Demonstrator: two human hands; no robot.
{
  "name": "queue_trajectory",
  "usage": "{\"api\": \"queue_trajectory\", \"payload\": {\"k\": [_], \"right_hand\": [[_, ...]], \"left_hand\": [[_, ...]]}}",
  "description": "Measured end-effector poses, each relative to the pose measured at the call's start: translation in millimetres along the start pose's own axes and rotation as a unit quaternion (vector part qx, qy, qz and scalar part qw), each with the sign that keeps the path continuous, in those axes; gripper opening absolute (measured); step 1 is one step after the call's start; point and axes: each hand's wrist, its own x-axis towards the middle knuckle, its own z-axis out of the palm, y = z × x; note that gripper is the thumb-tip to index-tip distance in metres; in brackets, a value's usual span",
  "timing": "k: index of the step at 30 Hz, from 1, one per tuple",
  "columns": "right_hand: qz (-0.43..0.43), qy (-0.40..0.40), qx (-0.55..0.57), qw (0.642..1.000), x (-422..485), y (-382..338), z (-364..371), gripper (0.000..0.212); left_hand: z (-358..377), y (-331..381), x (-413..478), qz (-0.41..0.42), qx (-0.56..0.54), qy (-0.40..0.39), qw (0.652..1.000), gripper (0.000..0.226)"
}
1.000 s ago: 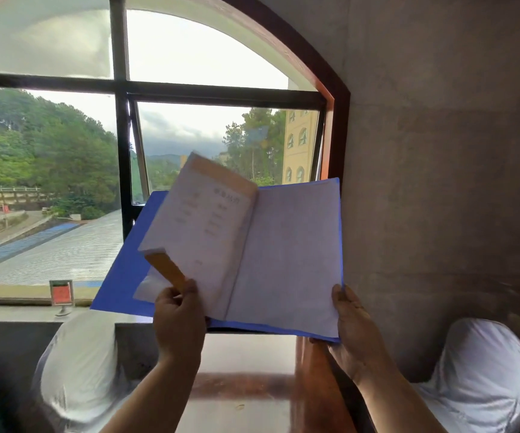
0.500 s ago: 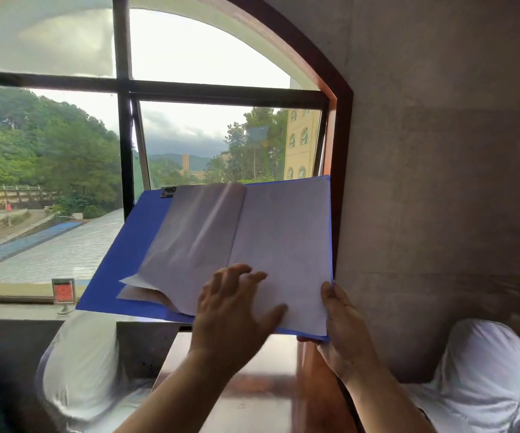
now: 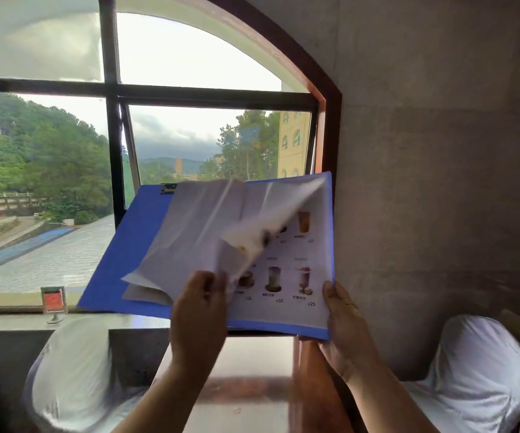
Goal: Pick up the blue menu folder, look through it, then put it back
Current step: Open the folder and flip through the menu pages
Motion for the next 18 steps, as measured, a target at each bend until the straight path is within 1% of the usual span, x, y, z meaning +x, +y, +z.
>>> {"api": "queue_trajectory", "payload": {"k": [1, 2, 3, 4, 5, 6, 7, 8, 10, 11, 12, 15, 17, 18], "right_hand": [[-0.001, 0.003, -0.004, 1.000, 0.6, -1.6, -4.2, 0.048], [-0.005, 0.005, -0.006, 1.000, 0.9, -3.2, -7.3, 0.043], [-0.008, 0.009, -0.005, 1.000, 1.0, -4.2, -10.0, 0.040], [-0.011, 0.015, -0.001, 1.000, 1.5, -5.0, -11.9, 0.039], [-0.013, 0.021, 0.002, 1.000, 1.7, -5.4, -13.1, 0.038], [-0.016, 0.026, 0.003, 1.000, 1.8, -5.8, -13.7, 0.037], [-0.017, 0.031, 0.004, 0.999, 1.9, -6.2, -14.1, 0.035], [-0.017, 0.037, 0.006, 0.999, 2.1, -6.3, -14.4, 0.034], [-0.016, 0.039, 0.013, 0.999, 2.8, -6.9, -14.7, 0.032], [-0.014, 0.036, 0.016, 0.999, 3.3, -7.6, -14.5, 0.030], [-0.011, 0.033, 0.018, 0.999, 3.8, -8.7, -14.1, 0.030], [-0.012, 0.024, 0.010, 1.000, 3.9, -13.6, -13.3, 0.031], [-0.008, 0.019, -0.001, 1.000, 3.6, -15.5, -14.1, 0.036], [-0.004, 0.017, -0.006, 1.000, 4.0, -15.3, -14.7, 0.038]], "left_hand": [[-2.9, -5.7, 3.4, -0.075, -0.085, 0.024, 0.993, 0.034], [-5.8, -11.9, 7.6, -0.153, -0.183, 0.041, 0.970, 0.031], [-10.4, -15.3, 11.4, -0.225, -0.270, 0.039, 0.935, 0.033], [-15.4, -19.6, 14.2, -0.274, -0.330, 0.025, 0.903, 0.041], [-19.8, -24.1, 15.8, -0.296, -0.353, 0.005, 0.888, 0.053], [-22.8, -28.5, 16.3, -0.299, -0.342, -0.017, 0.890, 0.065], [-25.3, -31.3, 14.9, -0.291, -0.312, -0.033, 0.904, 0.072], [-26.4, -33.9, 12.1, -0.277, -0.265, -0.038, 0.923, 0.072], [-26.1, -41.8, 7.4, -0.256, -0.151, -0.022, 0.955, 0.055], [-25.6, -46.9, 6.0, -0.260, -0.116, -0.019, 0.959, 0.047], [-25.5, -53.3, 5.5, -0.275, -0.102, -0.026, 0.956, 0.048], [-28.0, -66.6, 4.8, -0.360, -0.131, -0.062, 0.922, 0.067], [-28.0, -70.5, 3.0, -0.397, -0.176, -0.091, 0.896, 0.068], [-27.1, -71.5, 1.8, -0.398, -0.198, -0.095, 0.891, 0.065]]}}
